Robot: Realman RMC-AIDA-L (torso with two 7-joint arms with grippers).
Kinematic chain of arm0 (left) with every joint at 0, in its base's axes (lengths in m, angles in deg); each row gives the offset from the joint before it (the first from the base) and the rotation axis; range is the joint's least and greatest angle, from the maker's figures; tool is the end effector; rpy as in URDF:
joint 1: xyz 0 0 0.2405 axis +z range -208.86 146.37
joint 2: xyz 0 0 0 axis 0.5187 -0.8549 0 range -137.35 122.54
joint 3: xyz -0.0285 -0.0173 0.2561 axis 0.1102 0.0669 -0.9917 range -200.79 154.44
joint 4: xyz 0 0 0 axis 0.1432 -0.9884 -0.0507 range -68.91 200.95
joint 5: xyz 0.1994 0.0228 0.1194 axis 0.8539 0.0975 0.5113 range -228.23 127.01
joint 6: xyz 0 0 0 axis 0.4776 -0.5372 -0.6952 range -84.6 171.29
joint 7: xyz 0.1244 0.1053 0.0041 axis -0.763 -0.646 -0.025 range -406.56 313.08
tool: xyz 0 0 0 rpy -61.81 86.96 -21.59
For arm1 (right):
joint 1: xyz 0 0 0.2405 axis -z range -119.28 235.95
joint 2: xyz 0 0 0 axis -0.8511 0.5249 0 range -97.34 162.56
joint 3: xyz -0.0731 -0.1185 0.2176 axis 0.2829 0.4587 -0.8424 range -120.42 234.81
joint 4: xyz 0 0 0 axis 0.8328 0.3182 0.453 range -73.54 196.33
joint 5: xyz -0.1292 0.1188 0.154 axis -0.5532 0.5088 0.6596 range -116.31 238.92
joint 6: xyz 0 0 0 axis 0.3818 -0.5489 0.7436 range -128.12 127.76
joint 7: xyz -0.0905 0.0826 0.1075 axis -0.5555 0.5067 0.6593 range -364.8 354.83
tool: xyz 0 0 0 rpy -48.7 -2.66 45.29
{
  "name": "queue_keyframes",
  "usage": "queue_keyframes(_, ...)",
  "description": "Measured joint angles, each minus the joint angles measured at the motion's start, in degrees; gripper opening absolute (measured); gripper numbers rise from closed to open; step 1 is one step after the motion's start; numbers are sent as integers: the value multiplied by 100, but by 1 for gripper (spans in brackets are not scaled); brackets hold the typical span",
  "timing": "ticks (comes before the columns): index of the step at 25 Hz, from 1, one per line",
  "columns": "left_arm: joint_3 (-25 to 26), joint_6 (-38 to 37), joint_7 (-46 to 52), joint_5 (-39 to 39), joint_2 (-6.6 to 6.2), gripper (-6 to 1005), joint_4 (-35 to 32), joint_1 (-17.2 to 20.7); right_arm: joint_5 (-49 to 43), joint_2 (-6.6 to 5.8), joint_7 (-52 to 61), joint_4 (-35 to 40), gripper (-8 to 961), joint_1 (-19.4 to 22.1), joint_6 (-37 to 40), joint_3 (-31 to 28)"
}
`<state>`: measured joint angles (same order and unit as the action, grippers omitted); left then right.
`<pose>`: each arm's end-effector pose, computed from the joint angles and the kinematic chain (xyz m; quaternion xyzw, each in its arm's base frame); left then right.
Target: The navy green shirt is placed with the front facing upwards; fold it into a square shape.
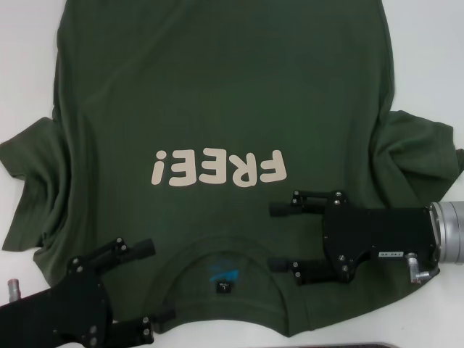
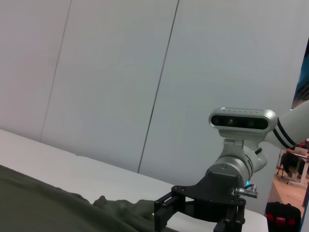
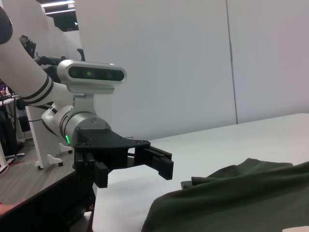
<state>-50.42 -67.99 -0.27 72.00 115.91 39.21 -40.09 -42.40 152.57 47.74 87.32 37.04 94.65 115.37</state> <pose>-0.3251 0.1683 -0.0519 -0.9059 -0.1725 -0.3714 0.1078 0.2851 0.2566 -0.0837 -0.9546 0.0935 0.2809 0.0322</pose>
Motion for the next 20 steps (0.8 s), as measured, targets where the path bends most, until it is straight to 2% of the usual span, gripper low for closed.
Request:
queue_keyframes(6, 144, -38, 77, -3, -9, 860, -15, -13, 0, 1, 0, 8, 807, -7, 5, 0)
queue_keyframes(8, 701, -119, 544, -102, -23, 859, -30, -61, 0, 6, 4, 19, 806, -7, 26, 0)
queue_keyframes(10, 1401, -100, 1486, -253, -101, 858, -145, -201, -1, 6, 28, 37, 806, -6, 56, 1)
queue_keyframes(11, 1746, -29, 2203, -315, -187, 857, -231, -324, -1, 4, 40, 47, 806, -6, 74, 1)
queue_keyframes(13, 1995, 208, 3653, -296, -400, 856, -338, -536, -1, -5, 55, 53, 806, -7, 112, 13)
queue_keyframes(14, 2029, 360, 4476, -247, -552, 856, -385, -679, -15, -12, 61, 53, 806, -25, 128, 28)
queue_keyframes(16, 1782, 618, 5916, -10, -874, 855, -489, -962, -24, -13, 64, 53, 806, -42, 131, 36)
queue_keyframes(17, 1782, 618, 5916, -10, -874, 854, -489, -962, -30, -13, 68, 53, 806, -51, 133, 37)
queue_keyframes(18, 1676, 652, 6873, 189, -1093, 854, -741, -1210, -31, -15, 74, 54, 806, -55, 139, 36)
queue_keyframes(20, 1623, 650, 7244, 341, -1142, 853, -978, -1320, -22, -19, 82, 59, 806, -55, 158, 27)
